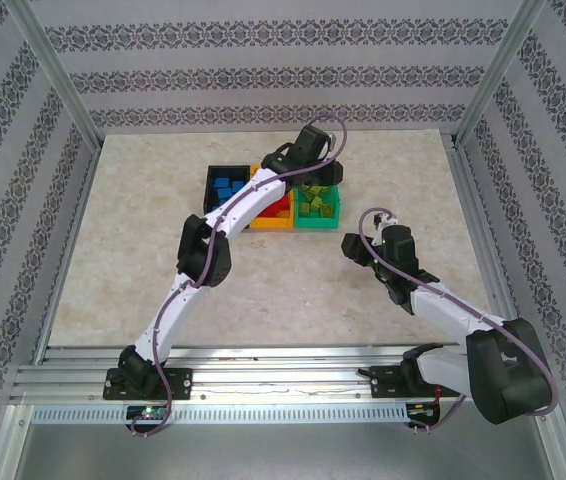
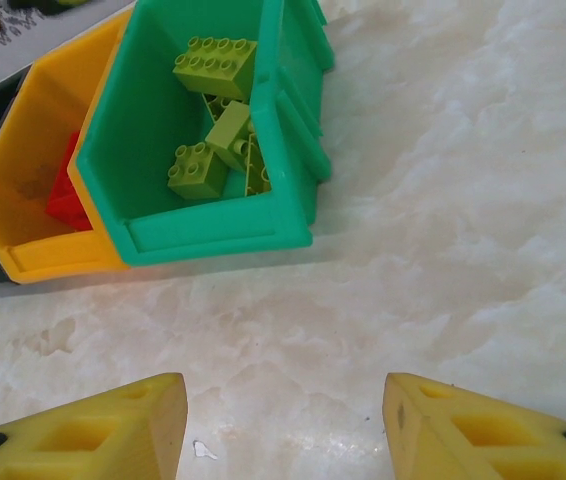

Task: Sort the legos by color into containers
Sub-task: Place the lego in the container.

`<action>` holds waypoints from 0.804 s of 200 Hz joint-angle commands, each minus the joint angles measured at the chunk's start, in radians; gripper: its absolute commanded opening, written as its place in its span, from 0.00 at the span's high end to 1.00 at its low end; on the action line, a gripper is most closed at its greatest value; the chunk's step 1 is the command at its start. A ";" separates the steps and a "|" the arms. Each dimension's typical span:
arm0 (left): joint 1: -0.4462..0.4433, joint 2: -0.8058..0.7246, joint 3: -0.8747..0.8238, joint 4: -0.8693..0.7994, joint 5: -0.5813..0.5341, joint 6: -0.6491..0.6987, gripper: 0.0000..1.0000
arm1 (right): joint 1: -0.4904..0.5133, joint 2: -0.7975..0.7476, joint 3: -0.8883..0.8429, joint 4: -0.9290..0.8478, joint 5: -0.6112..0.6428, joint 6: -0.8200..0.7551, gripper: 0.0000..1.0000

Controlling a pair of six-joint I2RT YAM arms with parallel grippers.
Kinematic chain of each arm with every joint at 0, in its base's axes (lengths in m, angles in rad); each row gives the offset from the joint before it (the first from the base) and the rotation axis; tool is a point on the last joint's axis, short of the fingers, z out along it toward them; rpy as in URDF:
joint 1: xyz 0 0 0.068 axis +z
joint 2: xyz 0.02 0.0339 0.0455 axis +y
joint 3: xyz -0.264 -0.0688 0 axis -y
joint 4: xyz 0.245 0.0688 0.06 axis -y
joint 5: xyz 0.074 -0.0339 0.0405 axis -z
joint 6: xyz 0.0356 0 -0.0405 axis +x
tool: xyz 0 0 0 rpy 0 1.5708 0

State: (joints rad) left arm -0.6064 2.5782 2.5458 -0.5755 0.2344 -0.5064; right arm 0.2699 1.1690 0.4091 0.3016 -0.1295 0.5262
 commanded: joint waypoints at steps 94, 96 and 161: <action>0.019 -0.208 -0.245 0.058 -0.100 0.047 0.21 | -0.012 0.016 -0.008 0.042 -0.030 0.023 0.44; 0.019 -0.224 -0.269 0.073 -0.101 0.048 0.21 | -0.011 0.015 -0.007 0.042 -0.030 0.023 0.44; 0.039 -0.796 -1.207 0.608 -0.183 0.045 0.14 | -0.016 0.018 0.003 0.018 -0.027 0.006 0.44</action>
State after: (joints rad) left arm -0.5922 1.9324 1.5753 -0.2203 0.1066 -0.4774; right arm 0.2676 1.1790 0.4088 0.3115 -0.1474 0.5369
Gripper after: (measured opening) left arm 0.849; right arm 0.559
